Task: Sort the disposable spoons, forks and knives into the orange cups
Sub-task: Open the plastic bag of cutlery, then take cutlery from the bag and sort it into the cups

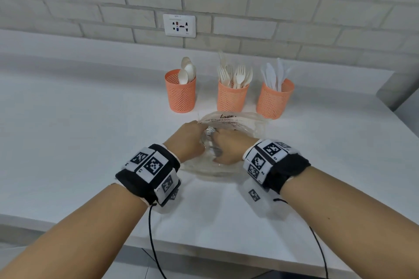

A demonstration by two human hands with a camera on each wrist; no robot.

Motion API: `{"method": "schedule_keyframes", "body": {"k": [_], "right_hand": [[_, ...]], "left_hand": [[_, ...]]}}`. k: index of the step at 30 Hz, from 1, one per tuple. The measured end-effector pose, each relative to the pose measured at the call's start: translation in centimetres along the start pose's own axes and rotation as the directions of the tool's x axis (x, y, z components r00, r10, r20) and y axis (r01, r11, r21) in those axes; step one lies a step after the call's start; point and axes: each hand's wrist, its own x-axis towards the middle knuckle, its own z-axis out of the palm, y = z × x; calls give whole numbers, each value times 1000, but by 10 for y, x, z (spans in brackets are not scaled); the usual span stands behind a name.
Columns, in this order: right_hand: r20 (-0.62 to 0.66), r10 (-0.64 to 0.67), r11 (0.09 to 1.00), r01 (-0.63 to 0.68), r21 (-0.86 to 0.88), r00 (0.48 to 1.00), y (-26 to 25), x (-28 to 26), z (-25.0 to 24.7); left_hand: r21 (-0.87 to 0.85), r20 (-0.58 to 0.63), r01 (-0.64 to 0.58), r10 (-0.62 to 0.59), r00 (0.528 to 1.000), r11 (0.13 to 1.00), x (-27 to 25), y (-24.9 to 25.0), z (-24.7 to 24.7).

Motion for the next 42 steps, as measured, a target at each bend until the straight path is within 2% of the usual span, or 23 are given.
{"method": "schedule_keyframes", "body": {"k": [3,6,15,20,23,27,31,35,39,42], "right_hand": [[-14,35,990,-33,134,999,-12,10,3],[49,119,977,-126,175,992,-13,19,3],[232,115,993,-118,-1,966,-10,17,-8],[274,125,992,-128,-6,954,-11,11,-9],[214,153,987,-158,7,965,-11,6,-12],[130,150,989,-147,-31,980,-11,-5,-26],[198,177,979,-152,-135,964,-11,-11,-43],[254,254,964,-222,-149,933,6,-27,-58],[291,334,940,-341,-29,897,36,-51,-68],[330,294,916,-363,169,897,62,-67,-68]], "left_hand": [[-67,17,-22,23,1000,998,-1,-3,6],[-111,42,4,1,999,994,-5,-5,6],[-142,49,-9,16,999,990,-10,-3,-3],[-137,40,-22,27,999,990,-9,2,-6],[-95,64,-57,63,996,994,-9,6,-5],[70,42,-74,71,997,995,-10,12,-1],[275,29,2,-10,1000,961,-5,15,3],[335,33,73,-89,995,939,2,12,2],[288,73,185,-214,974,940,7,3,5],[167,109,200,-219,970,966,9,0,10]]}}
